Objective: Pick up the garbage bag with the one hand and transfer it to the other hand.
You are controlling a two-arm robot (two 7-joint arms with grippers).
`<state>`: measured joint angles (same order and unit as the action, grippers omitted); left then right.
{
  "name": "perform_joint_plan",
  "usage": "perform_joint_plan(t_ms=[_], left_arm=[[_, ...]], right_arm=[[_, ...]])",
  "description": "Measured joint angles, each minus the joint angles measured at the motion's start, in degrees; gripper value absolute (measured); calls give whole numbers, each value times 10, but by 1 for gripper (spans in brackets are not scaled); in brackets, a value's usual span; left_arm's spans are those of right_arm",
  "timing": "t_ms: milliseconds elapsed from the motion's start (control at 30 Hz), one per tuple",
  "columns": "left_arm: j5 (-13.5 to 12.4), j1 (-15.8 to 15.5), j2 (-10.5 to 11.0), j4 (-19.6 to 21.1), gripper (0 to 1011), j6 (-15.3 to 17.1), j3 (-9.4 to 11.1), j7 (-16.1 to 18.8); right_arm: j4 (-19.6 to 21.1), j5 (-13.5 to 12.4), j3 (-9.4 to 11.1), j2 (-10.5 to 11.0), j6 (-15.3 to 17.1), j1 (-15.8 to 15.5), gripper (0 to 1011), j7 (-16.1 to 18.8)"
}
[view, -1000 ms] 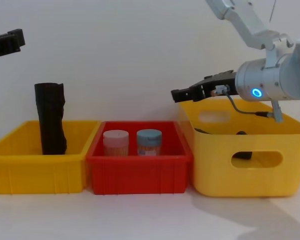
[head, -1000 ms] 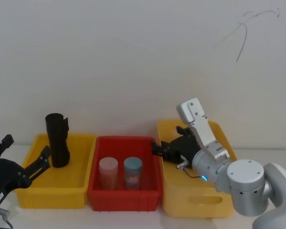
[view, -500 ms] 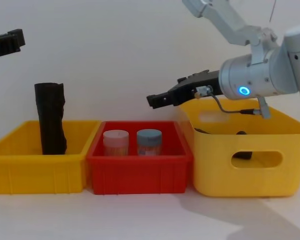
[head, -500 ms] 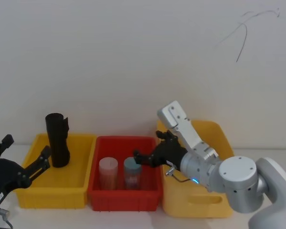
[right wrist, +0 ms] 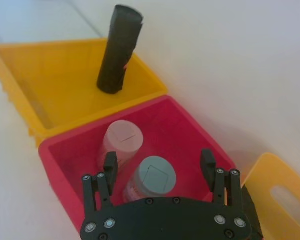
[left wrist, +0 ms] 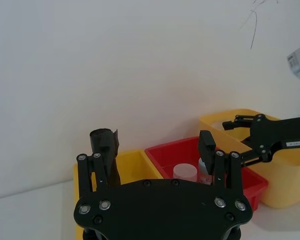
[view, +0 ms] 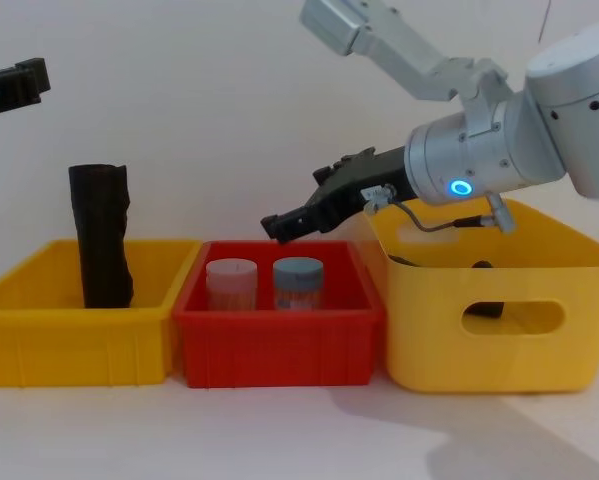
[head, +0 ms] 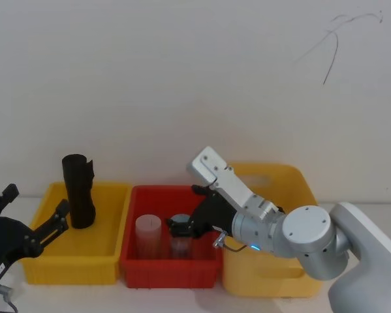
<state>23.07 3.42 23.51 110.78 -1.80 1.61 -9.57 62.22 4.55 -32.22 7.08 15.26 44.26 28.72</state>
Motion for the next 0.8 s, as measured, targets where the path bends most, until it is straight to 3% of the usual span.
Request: perform_joint_plan(t_ms=[267, 800], left_arm=[[0, 0, 0, 0, 1002, 0, 0, 0], [0, 0, 0, 0, 1001, 0, 0, 0]], right_arm=[[-41, 10, -25, -5, -8, 27, 1000, 19], [-129, 12, -48, -27, -7, 82, 1000, 48]])
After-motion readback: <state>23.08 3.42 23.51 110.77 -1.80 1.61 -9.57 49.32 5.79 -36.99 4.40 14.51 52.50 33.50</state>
